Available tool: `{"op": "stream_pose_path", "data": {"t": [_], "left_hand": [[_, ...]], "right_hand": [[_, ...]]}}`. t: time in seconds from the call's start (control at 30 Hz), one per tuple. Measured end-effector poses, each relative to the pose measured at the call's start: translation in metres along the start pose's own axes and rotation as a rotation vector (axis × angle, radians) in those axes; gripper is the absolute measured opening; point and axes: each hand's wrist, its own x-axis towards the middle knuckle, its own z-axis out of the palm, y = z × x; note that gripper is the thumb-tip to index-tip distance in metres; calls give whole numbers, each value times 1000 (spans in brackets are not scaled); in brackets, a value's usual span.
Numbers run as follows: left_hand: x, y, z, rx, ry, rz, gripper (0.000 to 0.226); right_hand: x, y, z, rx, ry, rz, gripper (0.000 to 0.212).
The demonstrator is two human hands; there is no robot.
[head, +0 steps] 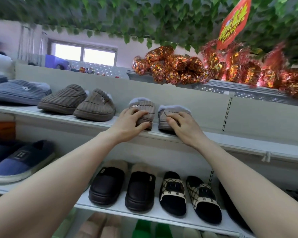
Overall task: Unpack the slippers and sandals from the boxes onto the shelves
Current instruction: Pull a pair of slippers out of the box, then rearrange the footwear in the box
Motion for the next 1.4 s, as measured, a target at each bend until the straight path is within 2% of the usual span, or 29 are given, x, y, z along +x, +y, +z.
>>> {"op": "stream_pose_path", "data": {"t": [0.2, 0.33, 0.5, 0.67, 0.77, 1.07, 1.27, 1.4], "left_hand": [[3, -3, 4, 32, 11, 3, 54], [-8, 5, 1, 132, 56, 69, 52], [-40, 21, -9, 262, 200, 276, 42], [-99, 47, -3, 292, 233, 409, 43], [-142, 65, 13, 240, 195, 426, 45], [-273, 146, 73, 58, 45, 522, 40], [-350, 200, 129, -105, -67, 543, 30], [-394, 225, 183, -173, -224, 535, 31]], "right_hand": [[2, 4, 5, -33, -7, -15, 42], [-9, 0, -1, -86, -38, -25, 44], [-47, -12, -24, -360, -9, -148, 53], [-121, -17, -32, -608, 9, -300, 52], [-179, -16, -30, -659, 2, -308, 50], [-375, -7, -41, -688, -198, -162, 49], [-486, 21, -42, -594, -267, 30, 52], [-543, 57, -26, -476, -309, 95, 48]]}}
